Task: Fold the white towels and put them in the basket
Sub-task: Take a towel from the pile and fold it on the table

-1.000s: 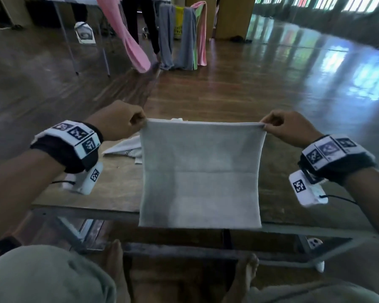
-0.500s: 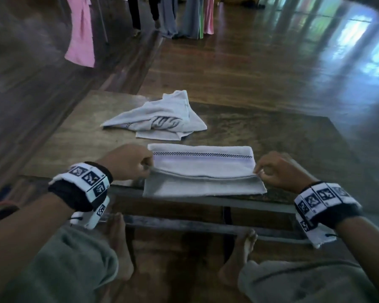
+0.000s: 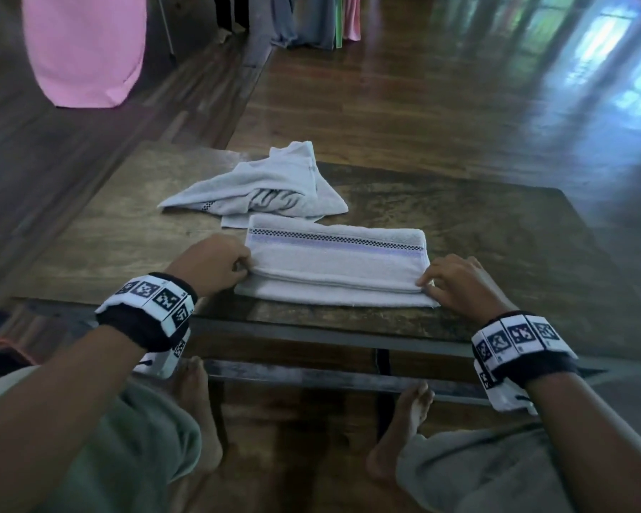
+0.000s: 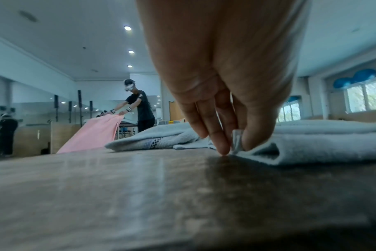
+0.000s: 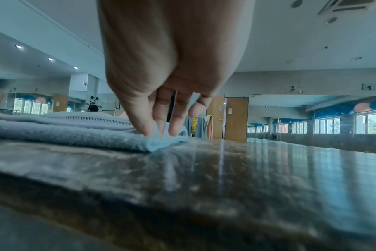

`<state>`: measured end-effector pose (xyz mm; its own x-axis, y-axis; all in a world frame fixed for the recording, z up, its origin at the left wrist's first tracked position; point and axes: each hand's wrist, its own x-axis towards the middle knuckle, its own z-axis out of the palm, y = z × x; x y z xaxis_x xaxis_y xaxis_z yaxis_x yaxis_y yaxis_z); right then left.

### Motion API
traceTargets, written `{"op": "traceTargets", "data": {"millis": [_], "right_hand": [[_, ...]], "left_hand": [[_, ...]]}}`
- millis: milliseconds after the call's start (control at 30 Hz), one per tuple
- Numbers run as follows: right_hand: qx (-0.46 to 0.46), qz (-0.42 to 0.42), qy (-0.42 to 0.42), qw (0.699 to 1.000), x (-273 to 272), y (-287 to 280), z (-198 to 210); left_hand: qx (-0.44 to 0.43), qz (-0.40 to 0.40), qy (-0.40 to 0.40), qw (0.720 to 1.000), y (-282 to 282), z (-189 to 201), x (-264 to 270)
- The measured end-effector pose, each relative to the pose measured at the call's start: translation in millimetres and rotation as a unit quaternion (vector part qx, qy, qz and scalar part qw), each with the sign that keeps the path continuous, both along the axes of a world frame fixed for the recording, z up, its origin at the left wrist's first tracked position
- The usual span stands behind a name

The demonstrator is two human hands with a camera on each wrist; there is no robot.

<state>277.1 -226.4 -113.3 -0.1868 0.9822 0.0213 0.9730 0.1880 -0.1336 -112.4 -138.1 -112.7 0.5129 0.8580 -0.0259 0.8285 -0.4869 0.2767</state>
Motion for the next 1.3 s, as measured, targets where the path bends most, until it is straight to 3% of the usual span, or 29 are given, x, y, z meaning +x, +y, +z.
{"op": "traceTargets", "data": {"millis": [67, 233, 300, 467, 633, 867, 1067, 1167, 1300], "right_hand": [[0.006, -0.011, 0.000, 1.000, 0.6, 2.1, 1.2], [0.207, -0.039, 0.085, 0.974, 11.6, -6.8, 22.4], [0.216, -0.031, 0.095, 0.971, 14.4, -13.8, 25.8], [0.100, 0.024, 0.048, 0.993, 20.0, -24.0, -3.2], [0.059, 0.026, 0.039, 0.997, 19.9, -30.2, -12.1], [0.056, 0.047, -0.006, 0.997, 18.1, -30.7, -12.9], [0.096, 0.051, -0.031, 0.994, 8.5, -26.0, -10.5], [0.117, 0.022, 0.011, 0.993, 8.3, -24.8, -4.7], [0.174, 0.015, 0.109, 0.979, 5.9, -24.4, 17.2]], "left_hand": [[-0.005, -0.002, -0.022, 1.000, 1.8, 0.1, -0.7], [0.086, -0.023, -0.156, 0.984, -3.4, 15.6, -10.2], [0.100, -0.057, -0.168, 0.979, -12.5, 20.3, -14.0], [0.073, -0.106, -0.078, 0.989, -28.4, -4.7, -19.6], [0.062, -0.105, -0.053, 0.991, -29.1, -12.0, -20.0], [0.079, -0.085, 0.029, 0.993, -36.3, -9.5, -21.8], [0.130, -0.098, 0.038, 0.986, -36.6, -12.6, -17.4], [0.097, -0.071, -0.029, 0.992, -33.1, -8.6, -18.7], [0.051, -0.042, -0.228, 0.971, -32.4, 16.1, -16.5]]}}
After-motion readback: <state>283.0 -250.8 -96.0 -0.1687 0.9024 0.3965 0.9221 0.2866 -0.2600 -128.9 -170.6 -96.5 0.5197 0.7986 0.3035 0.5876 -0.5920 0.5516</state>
